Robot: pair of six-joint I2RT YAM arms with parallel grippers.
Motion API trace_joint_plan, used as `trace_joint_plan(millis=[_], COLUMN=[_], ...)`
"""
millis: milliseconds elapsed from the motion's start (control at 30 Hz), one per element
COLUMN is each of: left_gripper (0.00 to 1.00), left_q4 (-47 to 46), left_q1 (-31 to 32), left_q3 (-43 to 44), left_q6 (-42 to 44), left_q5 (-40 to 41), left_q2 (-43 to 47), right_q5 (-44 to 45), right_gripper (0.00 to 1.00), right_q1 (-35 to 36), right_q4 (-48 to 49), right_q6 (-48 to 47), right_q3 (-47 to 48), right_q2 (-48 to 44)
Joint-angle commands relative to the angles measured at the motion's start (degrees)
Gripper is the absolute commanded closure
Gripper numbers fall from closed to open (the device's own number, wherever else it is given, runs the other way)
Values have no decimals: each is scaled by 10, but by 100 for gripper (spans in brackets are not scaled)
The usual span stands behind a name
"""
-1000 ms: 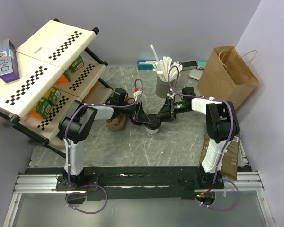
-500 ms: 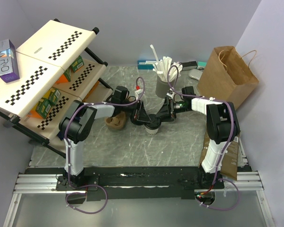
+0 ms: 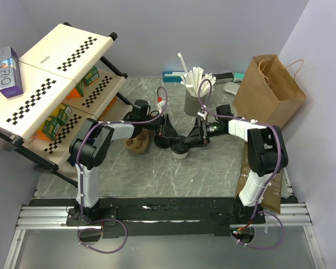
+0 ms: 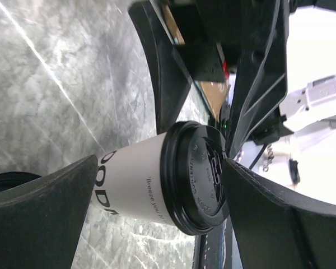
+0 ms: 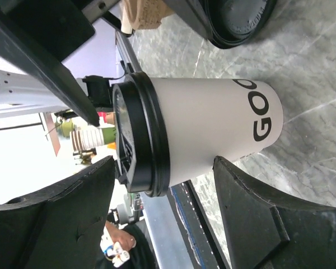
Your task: Pack the takeout coffee
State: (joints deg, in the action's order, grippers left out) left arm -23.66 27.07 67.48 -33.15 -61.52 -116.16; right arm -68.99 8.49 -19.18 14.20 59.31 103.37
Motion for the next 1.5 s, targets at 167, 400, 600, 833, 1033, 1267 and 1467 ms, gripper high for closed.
trace_joint_plan(millis=[167, 400, 600, 833, 1033, 1267, 1467], left_gripper=[5, 7, 9, 10, 1, 1, 1], left_q4=[-83, 15, 62, 124, 37, 32, 73], left_q1=[-18, -18, -18, -13, -13, -28, -35], left_q3=[-28, -24, -43, -10, 31, 44, -24], left_q6=[-92, -43, -27, 32, 33, 2, 17], left_q5=[32, 89, 142, 166, 58, -16, -32], left_q2=[-29, -45, -57, -58, -8, 23, 60], right_q5=[29, 81, 149, 128, 72, 29, 29], right_gripper=[28, 37, 40, 41, 38, 37, 37], right_q1=[3, 4, 4, 4, 3, 3, 4], right_q4=[-44, -34, -56, -61, -26, -17, -22], right_q6=[-46, -36, -43, -46, -37, -25, -25], right_q3=[2, -19, -12, 5, 5, 10, 18], right_q2=[6, 19, 39, 51, 26, 11, 10])
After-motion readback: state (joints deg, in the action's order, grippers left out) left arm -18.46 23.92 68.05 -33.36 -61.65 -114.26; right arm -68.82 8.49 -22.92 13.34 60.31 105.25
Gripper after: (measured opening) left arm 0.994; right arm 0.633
